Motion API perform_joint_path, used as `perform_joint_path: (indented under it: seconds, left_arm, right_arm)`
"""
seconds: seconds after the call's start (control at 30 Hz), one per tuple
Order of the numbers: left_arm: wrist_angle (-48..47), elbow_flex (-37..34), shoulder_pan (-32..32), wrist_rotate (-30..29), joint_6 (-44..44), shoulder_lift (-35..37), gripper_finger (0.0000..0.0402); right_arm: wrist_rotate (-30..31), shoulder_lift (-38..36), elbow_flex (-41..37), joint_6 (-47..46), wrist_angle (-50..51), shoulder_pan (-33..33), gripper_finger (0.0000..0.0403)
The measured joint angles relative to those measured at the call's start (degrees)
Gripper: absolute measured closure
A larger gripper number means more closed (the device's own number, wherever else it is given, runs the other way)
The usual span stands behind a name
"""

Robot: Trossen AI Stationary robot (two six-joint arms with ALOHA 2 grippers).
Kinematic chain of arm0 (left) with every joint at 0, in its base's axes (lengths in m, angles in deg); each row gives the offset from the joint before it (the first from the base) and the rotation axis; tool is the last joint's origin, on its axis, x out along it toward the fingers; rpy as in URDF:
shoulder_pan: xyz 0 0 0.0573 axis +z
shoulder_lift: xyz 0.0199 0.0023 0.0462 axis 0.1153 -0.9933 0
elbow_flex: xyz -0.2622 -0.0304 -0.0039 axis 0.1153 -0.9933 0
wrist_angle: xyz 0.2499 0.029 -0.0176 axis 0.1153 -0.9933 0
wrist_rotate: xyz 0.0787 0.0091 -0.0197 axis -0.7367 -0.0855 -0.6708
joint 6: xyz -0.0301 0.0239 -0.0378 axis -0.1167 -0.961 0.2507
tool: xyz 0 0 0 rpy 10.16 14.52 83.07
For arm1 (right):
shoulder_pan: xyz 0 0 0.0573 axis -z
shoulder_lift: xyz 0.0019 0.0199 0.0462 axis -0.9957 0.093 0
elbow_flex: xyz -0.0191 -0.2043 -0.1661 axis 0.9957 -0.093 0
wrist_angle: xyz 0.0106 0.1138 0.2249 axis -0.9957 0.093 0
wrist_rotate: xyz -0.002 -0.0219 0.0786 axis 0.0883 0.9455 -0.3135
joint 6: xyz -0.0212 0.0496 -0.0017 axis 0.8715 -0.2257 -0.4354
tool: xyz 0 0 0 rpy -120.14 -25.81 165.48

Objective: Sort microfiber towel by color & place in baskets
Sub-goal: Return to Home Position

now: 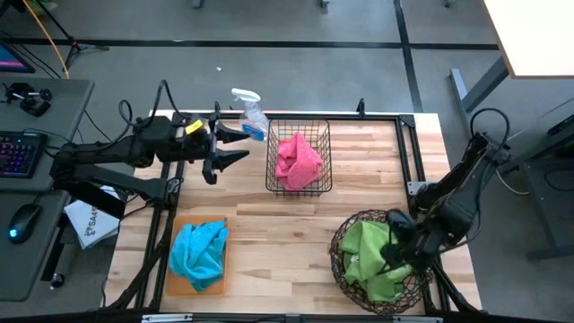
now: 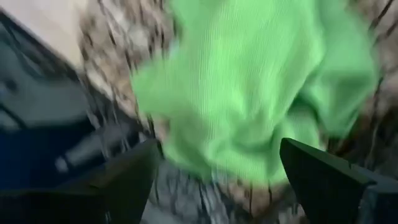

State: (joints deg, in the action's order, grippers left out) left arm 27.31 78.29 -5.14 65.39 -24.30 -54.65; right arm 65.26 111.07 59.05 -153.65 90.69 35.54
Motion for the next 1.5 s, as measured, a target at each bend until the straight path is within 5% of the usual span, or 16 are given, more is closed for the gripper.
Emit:
perform_joint_path:
  seconds: [0.27,0.47,0.57,0.63,0.73,1.0,1.13,1.5]
  left_arm:
    - [-5.3,0.0,0.7,0.0,-3.8,3.5,0.0177]
    - [-1.0,-8.9,0.8,0.2,-1.2,7.5,0.0236]
    - [8.7,-18.1,0.8,0.2,2.8,11.1,0.0291]
    - [16.8,-24.5,0.8,0.2,5.1,13.6,0.0334]
    - [27.4,-34.0,0.8,0.2,7.1,16.6,0.0389]
    - [47.1,-53.9,0.8,-1.2,14.9,21.6,0.0399]
    - [50.6,-59.1,0.8,-1.9,17.0,23.5,0.0401]
    - [44.1,-58.9,0.8,-1.7,17.7,24.8,0.0401]
  right_arm:
    - [27.3,-1.6,0.0,-4.0,7.3,2.0,0.0106]
    - [34.0,-2.2,0.0,3.6,6.7,10.1,0.0235]
    - [34.4,-3.2,0.0,9.7,5.1,15.0,0.0346]
    - [34.4,-4.4,0.0,16.3,1.6,17.9,0.0387]
    - [34.3,-6.6,0.0,27.1,-6.6,21.8,0.0379]
    - [33.0,-11.5,0.0,60.4,-25.2,29.3,0.0393]
    - [29.3,-12.7,0.0,56.9,-25.0,32.0,0.0401]
    - [20.6,-13.6,-3.2,54.1,-19.3,33.0,0.0402]
